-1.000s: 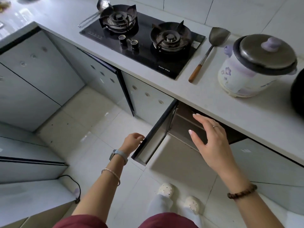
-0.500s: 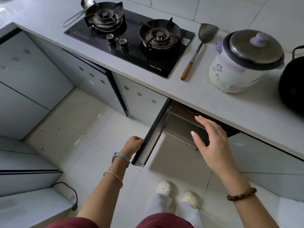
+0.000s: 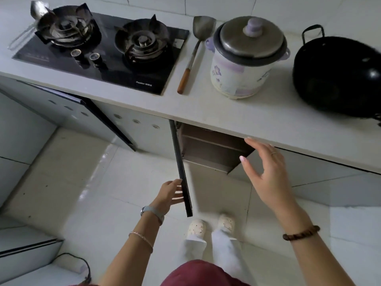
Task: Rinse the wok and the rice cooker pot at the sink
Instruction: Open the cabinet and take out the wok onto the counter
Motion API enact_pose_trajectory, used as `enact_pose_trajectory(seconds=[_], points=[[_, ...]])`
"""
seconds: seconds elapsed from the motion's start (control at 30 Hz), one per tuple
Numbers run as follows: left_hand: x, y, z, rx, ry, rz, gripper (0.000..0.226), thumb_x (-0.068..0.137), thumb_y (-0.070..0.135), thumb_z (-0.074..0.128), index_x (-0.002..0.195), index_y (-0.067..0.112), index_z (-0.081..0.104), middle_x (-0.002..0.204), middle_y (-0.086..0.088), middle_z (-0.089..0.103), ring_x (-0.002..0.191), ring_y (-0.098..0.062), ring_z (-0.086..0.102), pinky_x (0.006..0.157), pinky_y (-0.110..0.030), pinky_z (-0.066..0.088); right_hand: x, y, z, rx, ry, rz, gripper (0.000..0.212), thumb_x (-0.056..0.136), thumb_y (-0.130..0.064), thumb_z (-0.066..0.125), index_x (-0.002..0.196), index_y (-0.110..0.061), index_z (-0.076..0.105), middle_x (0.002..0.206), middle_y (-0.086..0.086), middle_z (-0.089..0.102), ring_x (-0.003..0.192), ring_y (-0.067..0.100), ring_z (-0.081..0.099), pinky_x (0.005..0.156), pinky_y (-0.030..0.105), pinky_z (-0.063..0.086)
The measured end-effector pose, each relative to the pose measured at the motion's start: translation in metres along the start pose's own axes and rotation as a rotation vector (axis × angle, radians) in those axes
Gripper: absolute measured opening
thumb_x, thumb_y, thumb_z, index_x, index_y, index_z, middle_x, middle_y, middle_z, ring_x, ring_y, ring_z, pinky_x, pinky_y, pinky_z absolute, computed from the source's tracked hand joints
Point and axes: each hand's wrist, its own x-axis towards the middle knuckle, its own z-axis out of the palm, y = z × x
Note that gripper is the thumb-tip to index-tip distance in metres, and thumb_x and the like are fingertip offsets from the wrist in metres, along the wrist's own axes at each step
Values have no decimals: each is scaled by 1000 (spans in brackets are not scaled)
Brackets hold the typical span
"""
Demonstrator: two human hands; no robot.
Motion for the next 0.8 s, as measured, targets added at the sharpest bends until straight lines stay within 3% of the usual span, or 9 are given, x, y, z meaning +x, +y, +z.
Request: enact_pose_trajectory(seconds=[0.13, 0.27, 0.53, 0.8], points=[[5, -3, 48, -182, -21, -19, 14, 96, 17, 52, 92, 7, 60, 81, -11, 63, 77, -29, 64, 84, -43, 56, -4, 33, -32, -24, -11, 45, 44, 94, -38, 52, 133, -18, 53, 133, -6, 55, 125, 15, 48, 110, 32, 32], [14, 3, 97, -339, -38, 1, 14, 97, 13, 49, 89, 7, 58, 80, -12, 63, 78, -29, 63, 79, -41, 55, -6, 61, -55, -37, -6, 49, 43, 94, -37, 50, 133, -18, 53, 134, -5, 55, 125, 12, 48, 110, 31, 31], [40, 33, 184, -529, -91, 11, 24, 99, 16, 50, 120, 6, 53, 118, -19, 63, 111, -36, 62, 99, -49, 49, -4, 113, -95, -10, 6, 90, 42, 96, -30, 56, 136, -18, 49, 136, -6, 52, 130, 5, 42, 110, 42, 35], [58, 56, 218, -659, -105, 55, 20, 96, 12, 44, 110, 4, 55, 116, -17, 59, 114, -35, 59, 97, -49, 45, -2, 144, -113, 20, -13, 146, 44, 97, -34, 53, 138, -21, 46, 140, -9, 48, 132, 4, 39, 111, 37, 34]])
